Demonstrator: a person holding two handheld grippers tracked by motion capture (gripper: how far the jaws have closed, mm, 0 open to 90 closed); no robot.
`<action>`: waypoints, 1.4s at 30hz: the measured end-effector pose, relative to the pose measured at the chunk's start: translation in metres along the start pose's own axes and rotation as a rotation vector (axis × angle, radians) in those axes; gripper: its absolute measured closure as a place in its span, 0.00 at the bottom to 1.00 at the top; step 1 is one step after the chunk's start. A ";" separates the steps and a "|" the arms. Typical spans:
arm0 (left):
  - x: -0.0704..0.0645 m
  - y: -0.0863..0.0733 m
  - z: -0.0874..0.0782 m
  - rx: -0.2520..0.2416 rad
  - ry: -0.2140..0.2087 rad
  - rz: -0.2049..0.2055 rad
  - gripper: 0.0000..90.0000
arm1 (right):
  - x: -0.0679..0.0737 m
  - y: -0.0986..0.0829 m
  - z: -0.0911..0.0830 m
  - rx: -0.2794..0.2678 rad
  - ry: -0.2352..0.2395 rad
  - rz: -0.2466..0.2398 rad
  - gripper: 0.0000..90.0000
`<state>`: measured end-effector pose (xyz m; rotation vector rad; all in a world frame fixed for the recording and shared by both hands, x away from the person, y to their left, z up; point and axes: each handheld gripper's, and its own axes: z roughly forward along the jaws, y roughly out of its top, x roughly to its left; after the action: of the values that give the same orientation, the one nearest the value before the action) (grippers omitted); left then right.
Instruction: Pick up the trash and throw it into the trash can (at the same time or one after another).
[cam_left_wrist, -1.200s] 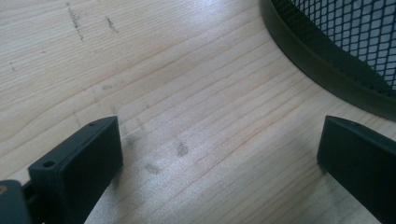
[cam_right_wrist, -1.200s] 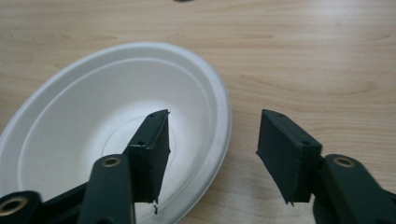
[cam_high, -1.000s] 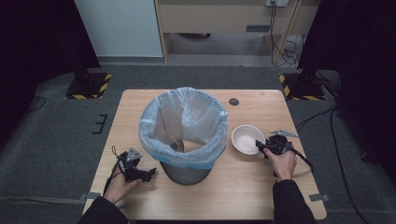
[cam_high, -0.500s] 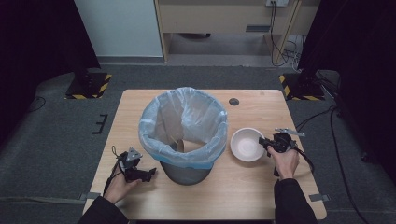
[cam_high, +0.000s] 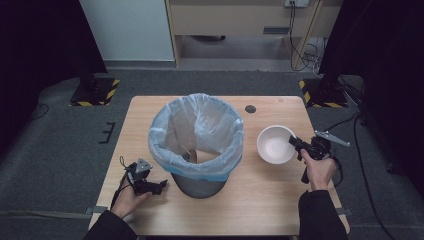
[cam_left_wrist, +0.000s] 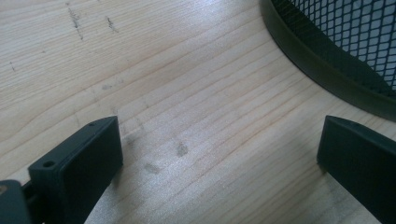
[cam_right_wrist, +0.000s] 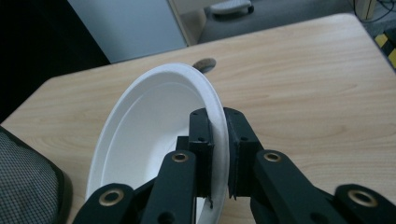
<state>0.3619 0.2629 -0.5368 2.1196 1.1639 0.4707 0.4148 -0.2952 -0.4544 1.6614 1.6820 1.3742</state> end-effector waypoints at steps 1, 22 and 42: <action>0.000 0.000 0.000 0.000 0.000 0.000 0.00 | 0.000 0.001 -0.002 -0.012 0.004 0.004 0.92; 0.000 0.000 0.000 0.000 0.001 0.000 0.00 | 0.024 0.045 -0.051 -0.279 0.139 0.058 0.92; 0.000 0.000 0.000 0.000 0.001 0.000 0.00 | 0.051 0.066 -0.081 -0.409 0.241 0.038 0.92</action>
<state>0.3618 0.2628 -0.5368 2.1193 1.1646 0.4711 0.3709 -0.2896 -0.3470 1.3440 1.3670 1.8518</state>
